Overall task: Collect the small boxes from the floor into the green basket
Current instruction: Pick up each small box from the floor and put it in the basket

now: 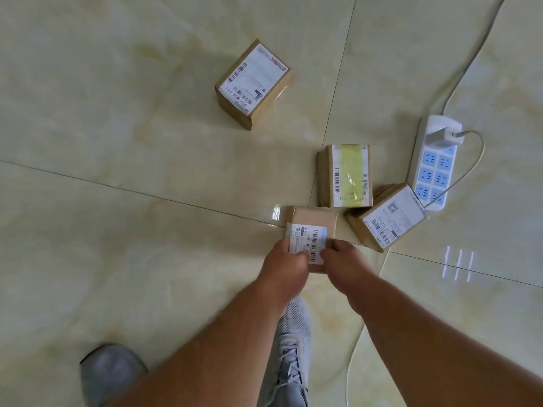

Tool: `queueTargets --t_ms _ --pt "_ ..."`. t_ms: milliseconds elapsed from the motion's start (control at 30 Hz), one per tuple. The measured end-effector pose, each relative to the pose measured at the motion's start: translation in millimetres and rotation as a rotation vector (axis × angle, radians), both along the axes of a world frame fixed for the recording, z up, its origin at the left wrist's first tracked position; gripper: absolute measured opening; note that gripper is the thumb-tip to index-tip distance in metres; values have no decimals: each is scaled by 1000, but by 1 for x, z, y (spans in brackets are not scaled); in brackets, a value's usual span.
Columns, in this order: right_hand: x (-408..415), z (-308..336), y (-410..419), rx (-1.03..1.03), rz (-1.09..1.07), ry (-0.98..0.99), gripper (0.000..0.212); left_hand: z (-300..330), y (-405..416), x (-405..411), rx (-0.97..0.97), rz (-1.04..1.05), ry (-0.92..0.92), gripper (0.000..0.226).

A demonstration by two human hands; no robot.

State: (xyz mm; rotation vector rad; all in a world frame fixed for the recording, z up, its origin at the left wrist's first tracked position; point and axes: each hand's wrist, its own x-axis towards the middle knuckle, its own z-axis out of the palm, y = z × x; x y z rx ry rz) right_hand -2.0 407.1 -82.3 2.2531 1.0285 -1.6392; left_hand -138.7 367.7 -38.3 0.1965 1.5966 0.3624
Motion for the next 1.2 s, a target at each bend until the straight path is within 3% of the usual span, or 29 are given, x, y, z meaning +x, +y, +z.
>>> queueTargets --t_ms 333,700,1200 --pt "-123 150 -28 25 396 67 26 115 -69 -103 32 230 0 39" --pt "-341 264 -100 92 987 205 34 216 -191 -272 86 636 181 47" --pt "-586 362 -271 101 1302 311 35 291 -385 -460 197 1055 285 40"
